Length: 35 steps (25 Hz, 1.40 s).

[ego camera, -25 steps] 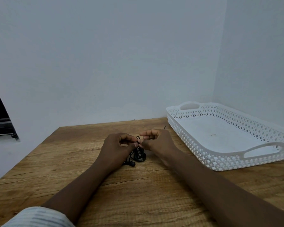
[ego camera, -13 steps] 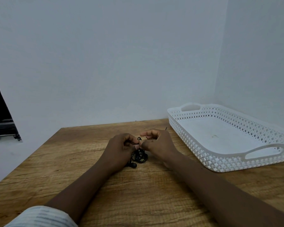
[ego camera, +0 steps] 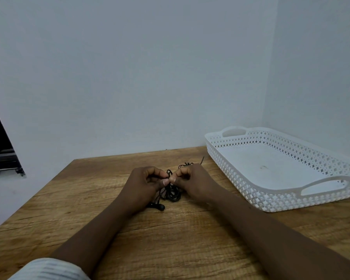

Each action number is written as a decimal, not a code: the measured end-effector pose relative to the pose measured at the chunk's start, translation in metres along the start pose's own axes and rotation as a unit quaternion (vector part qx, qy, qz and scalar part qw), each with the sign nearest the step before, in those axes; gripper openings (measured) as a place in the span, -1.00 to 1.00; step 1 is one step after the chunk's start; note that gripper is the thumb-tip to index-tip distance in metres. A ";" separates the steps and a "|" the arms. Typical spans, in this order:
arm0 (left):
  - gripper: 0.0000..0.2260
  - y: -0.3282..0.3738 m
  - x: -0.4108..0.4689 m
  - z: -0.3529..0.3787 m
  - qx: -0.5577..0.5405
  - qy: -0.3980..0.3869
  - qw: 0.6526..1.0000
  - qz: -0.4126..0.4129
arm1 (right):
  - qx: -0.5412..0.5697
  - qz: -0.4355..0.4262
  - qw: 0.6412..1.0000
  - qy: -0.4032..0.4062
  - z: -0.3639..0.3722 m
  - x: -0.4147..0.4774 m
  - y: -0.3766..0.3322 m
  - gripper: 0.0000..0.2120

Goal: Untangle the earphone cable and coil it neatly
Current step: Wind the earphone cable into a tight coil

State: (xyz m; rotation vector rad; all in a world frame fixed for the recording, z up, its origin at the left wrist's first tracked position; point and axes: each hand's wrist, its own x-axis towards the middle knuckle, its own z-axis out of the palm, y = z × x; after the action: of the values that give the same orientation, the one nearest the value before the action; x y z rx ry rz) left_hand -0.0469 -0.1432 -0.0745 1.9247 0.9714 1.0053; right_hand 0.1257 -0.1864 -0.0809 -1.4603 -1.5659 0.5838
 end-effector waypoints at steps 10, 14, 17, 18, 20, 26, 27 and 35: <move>-0.87 0.004 -0.002 -0.012 -0.043 -0.050 0.997 -0.038 | 0.122 -0.010 0.992 0.002 -0.001 -0.007 -0.014 -0.93; -0.94 0.007 -0.006 -0.005 0.012 0.000 1.000 -0.003 | -0.018 -0.031 0.998 0.045 0.000 -0.010 -0.024 -0.92; -0.94 0.011 -0.008 0.002 0.043 0.041 0.998 0.016 | -0.085 -0.021 0.994 0.069 0.004 -0.013 -0.034 -0.87; -0.95 0.011 -0.008 0.003 0.052 0.048 0.997 0.022 | -0.096 -0.015 0.993 0.071 0.005 -0.014 -0.037 -0.85; -0.96 0.011 -0.008 0.004 0.070 0.071 0.994 0.033 | -0.082 -0.005 0.994 0.073 0.008 -0.015 -0.040 -0.85; -0.91 0.003 -0.001 0.002 0.028 0.152 0.988 0.002 | 0.091 0.023 0.992 0.080 0.005 -0.013 -0.048 -0.82; -0.92 0.003 0.000 -0.001 -0.010 0.152 0.988 -0.016 | 0.120 0.025 0.988 0.094 0.000 -0.012 -0.050 -0.81; -0.88 0.015 0.004 0.009 -0.183 0.111 0.972 -0.094 | 0.283 0.031 0.957 0.059 -0.005 -0.007 -0.051 -0.77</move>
State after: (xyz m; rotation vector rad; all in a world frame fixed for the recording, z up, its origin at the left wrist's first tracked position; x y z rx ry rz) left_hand -0.0335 -0.1481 -0.0640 1.4122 0.9904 1.2101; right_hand 0.1018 -0.2045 -0.0387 -1.0831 -1.1323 0.8807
